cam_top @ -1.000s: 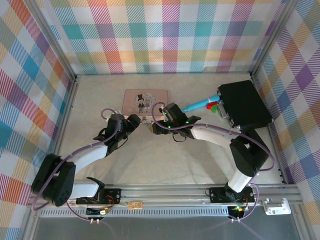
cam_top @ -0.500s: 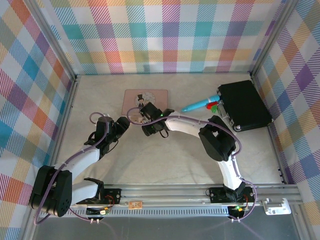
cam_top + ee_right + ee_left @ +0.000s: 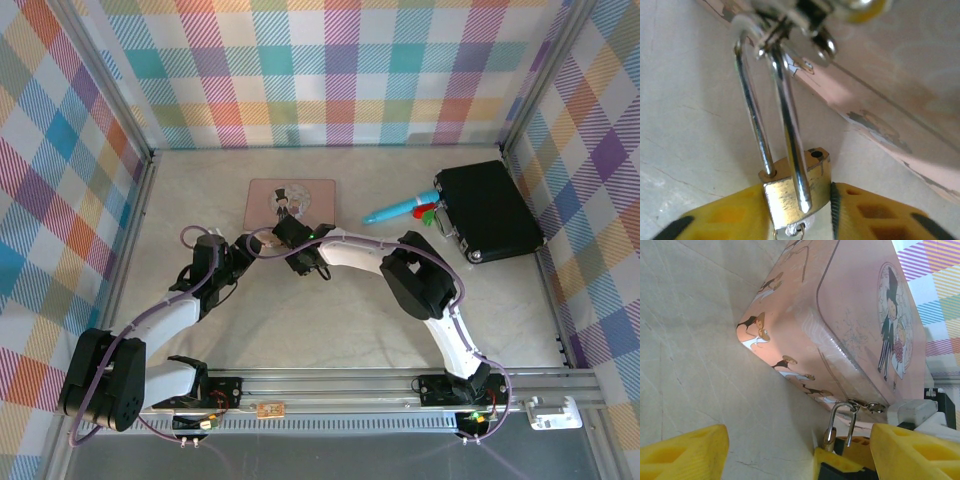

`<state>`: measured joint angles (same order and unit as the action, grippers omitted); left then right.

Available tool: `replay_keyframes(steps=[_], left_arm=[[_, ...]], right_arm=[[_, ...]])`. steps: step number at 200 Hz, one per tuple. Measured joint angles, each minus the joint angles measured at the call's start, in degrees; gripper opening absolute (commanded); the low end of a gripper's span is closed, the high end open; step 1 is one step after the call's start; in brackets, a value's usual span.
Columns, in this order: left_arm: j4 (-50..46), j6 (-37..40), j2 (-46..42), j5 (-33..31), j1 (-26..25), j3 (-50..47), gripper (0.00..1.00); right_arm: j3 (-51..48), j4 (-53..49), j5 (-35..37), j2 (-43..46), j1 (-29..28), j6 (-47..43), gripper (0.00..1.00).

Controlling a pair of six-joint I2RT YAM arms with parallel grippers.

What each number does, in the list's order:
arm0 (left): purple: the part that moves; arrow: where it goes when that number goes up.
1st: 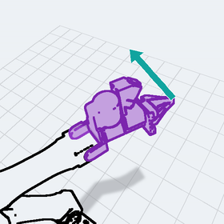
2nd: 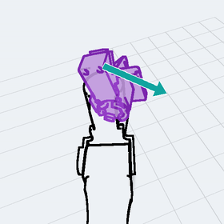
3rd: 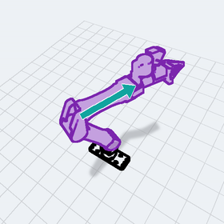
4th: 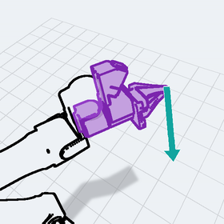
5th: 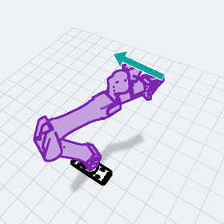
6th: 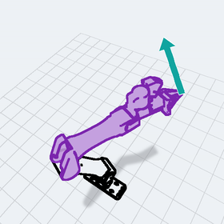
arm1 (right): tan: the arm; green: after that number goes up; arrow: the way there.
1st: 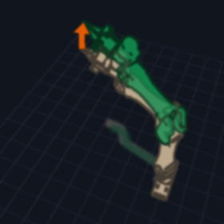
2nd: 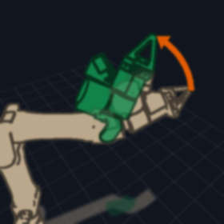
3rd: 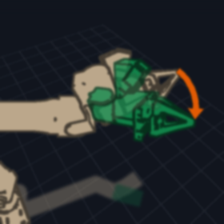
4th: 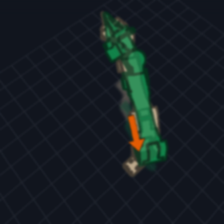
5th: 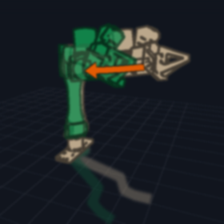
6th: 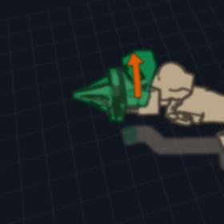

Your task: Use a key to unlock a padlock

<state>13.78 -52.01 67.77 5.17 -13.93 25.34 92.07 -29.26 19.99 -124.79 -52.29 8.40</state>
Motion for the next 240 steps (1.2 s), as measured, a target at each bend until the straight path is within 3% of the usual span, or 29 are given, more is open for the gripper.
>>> replay_keyframes(steps=[42, 90, 128, 158, 194, 240], left_arm=[[4.85, 0.04, 0.52, 3.1, 0.0, -1.62, 0.72], [16.79, 0.37, 4.81, 8.59, -0.02, -4.57, 0.61], [26.1, -0.46, 13.35, 10.86, -1.46, -4.2, 0.46], [32.83, -1.31, 21.16, 11.82, -3.5, -1.99, 0.41], [39.67, -1.81, 29.22, 11.78, -6.4, 1.75, 0.37], [49.18, -5.03, 38.16, 12.09, -7.43, 3.23, 0.28]], right_arm=[[-1.18, 2.19, -2.75, 2.12, 1.38, -0.5, 0.1], [-4.94, 5.66, -21.35, 4.52, 7.65, -3.34, 0.04], [-6.34, 7.04, -36.94, 4.52, 13.05, -3.23, 0.03], [-7.04, 7.61, -46.07, 4.52, 15.58, -2.6, 0.02], [-7.23, 8.59, -52.06, 4.52, 16.13, -1.49, 0.01], [-7.54, 8.94, -54.1, 4.52, 16.35, -1.31, 0.01]])
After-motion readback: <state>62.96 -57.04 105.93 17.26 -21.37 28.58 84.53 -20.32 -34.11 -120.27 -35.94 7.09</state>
